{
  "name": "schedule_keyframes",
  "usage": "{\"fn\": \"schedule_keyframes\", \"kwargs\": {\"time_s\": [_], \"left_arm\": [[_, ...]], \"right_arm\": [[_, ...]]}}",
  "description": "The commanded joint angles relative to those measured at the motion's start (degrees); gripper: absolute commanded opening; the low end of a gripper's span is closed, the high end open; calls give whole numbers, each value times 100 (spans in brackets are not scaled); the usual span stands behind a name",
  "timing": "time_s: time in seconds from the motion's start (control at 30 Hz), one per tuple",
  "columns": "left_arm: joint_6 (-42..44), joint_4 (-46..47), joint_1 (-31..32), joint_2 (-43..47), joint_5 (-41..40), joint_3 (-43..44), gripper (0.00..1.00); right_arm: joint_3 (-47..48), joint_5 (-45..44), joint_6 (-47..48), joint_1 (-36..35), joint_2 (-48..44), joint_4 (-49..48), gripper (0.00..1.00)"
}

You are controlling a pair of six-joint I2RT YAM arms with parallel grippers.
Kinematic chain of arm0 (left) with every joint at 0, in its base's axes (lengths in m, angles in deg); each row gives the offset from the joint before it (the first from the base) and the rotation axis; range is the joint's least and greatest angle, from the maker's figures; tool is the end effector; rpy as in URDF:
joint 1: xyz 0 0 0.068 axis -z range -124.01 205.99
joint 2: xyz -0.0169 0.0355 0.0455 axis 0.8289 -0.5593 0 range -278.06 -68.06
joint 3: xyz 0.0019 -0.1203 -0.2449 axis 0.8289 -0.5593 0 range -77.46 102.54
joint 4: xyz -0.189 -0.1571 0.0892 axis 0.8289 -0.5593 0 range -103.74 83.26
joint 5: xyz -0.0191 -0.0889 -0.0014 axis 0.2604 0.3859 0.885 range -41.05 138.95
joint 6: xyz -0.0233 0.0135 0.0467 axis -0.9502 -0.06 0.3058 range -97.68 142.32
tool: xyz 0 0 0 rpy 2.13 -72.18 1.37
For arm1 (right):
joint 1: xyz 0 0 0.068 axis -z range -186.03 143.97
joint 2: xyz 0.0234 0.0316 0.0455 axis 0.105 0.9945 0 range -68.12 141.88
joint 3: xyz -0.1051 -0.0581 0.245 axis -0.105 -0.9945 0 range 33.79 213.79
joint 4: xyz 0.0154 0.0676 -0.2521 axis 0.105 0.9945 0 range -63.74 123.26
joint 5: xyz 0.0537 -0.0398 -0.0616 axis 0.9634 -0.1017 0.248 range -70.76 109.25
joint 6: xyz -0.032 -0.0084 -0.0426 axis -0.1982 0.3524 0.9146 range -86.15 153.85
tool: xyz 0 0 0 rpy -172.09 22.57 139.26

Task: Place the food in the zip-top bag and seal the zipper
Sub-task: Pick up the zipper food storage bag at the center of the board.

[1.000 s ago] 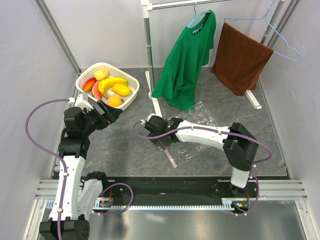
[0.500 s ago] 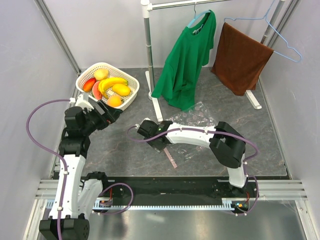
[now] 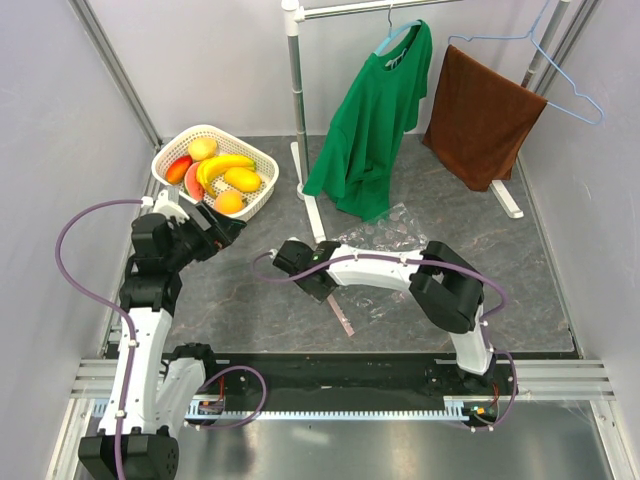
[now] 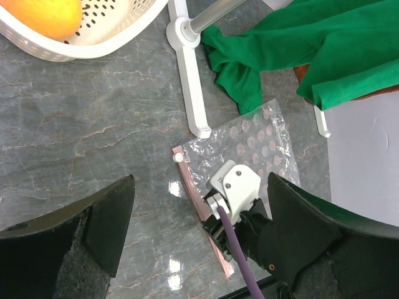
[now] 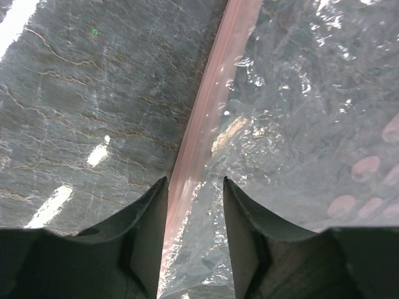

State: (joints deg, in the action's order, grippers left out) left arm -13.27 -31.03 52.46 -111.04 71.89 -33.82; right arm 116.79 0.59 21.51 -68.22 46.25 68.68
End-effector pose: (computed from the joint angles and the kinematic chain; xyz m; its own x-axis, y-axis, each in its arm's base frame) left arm 0.1695 -0.0035 0.3136 -0.4999 -0.5678 -0.6540 0.0107 0.7510 -0.6603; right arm 0.1964 0.3479 0.1744 -0.6077 -0.7184 -0.3385 -0.6823 0.6904 -0.2404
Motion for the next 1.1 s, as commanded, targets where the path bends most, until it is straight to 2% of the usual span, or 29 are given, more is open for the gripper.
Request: {"fn": "schedule_keyframes", "kwargs": {"time_s": [0.0, 0.07, 0.13, 0.17, 0.23, 0.27, 0.3, 0.43, 0.57, 0.7, 0.83, 0.9, 1.07], "left_arm": [[-97, 197, -34, -52, 79, 22, 92], [-88, 206, -34, -87, 79, 22, 92], [-97, 197, -25, -96, 79, 13, 92], [-97, 197, -25, -114, 88, -4, 92], [-106, 206, -34, -105, 105, -22, 92], [-97, 214, -25, -105, 114, -48, 92], [-97, 206, -34, -105, 140, -66, 91], [-167, 171, -25, -79, 290, -197, 91], [-255, 136, -25, -26, 615, -443, 91], [-501, 293, -16, 185, 1228, -970, 87], [-896, 1021, 282, 107, 1248, -1506, 87], [-1229, 1662, 580, -43, 1292, -1595, 91], [-1284, 2034, 1503, -858, 1020, -965, 91]], "right_arm": [[199, 230, -111, 146, 182, 12, 47], [190, 283, -102, 198, 174, 13, 45], [208, 379, -93, 243, 183, 21, 36], [216, 450, -85, 286, 191, 13, 27], [251, 669, -76, 304, 191, 30, 18], [260, 766, -67, 313, 174, 56, 4], [278, 819, -67, 331, 104, 57, 0], [260, 1030, 20, 392, -265, 83, 0], [243, 1416, 118, 943, -844, 57, 0], [278, 2669, 12, 1700, -1512, -259, 0], [260, 3357, -75, 1992, -1865, -716, 0], [138, 3552, -294, 2018, -2023, -1015, 0], [-521, 3851, -743, 2018, -2444, -1866, 0]]}}
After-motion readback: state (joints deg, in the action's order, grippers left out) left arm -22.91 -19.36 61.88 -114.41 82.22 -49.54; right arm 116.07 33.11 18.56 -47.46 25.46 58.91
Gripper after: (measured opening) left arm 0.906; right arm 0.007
